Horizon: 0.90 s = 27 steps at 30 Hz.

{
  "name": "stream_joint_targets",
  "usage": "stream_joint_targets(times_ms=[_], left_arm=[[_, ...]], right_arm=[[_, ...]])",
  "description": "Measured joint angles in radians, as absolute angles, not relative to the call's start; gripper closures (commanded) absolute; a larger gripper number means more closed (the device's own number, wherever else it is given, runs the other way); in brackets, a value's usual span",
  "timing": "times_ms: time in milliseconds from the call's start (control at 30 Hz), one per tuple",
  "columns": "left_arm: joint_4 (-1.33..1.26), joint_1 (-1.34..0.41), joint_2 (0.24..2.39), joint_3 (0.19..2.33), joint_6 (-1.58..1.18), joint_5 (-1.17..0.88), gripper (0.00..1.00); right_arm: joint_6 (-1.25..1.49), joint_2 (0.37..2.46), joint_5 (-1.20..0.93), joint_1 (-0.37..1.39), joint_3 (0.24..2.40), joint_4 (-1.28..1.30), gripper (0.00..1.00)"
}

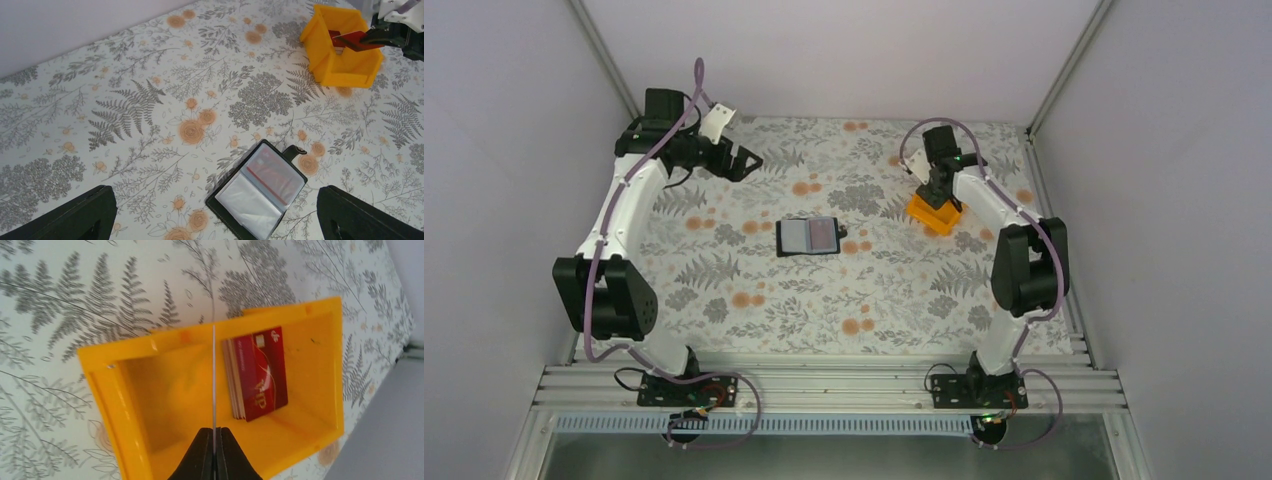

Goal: Take the credit cards out of the card holder

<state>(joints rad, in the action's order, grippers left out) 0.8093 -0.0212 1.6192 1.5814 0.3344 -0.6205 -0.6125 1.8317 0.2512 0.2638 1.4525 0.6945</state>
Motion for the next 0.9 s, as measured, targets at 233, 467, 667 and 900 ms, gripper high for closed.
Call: stream_joint_targets(times_ms=[233, 467, 667, 900], left_arm=[[0.815, -0.015, 1.611, 1.581, 0.352, -0.635, 0.00], [0.837, 0.000, 1.614, 1.582, 0.352, -0.671, 0.00], [0.848, 0.021, 1.615, 1.596, 0.352, -0.691, 0.00], [0.852, 0.029, 1.619, 1.605, 0.352, -0.701, 0.00]], right_arm=[[-0.638, 1.833, 0.301, 0.243, 1.450, 0.674, 0.96], [-0.716, 1.903, 0.395, 0.236, 1.484, 0.630, 0.96], [-0.751, 1.952, 0.424, 0.215, 1.512, 0.622, 0.96], [-0.776, 2.003, 0.453, 0.206, 1.551, 0.601, 0.96]])
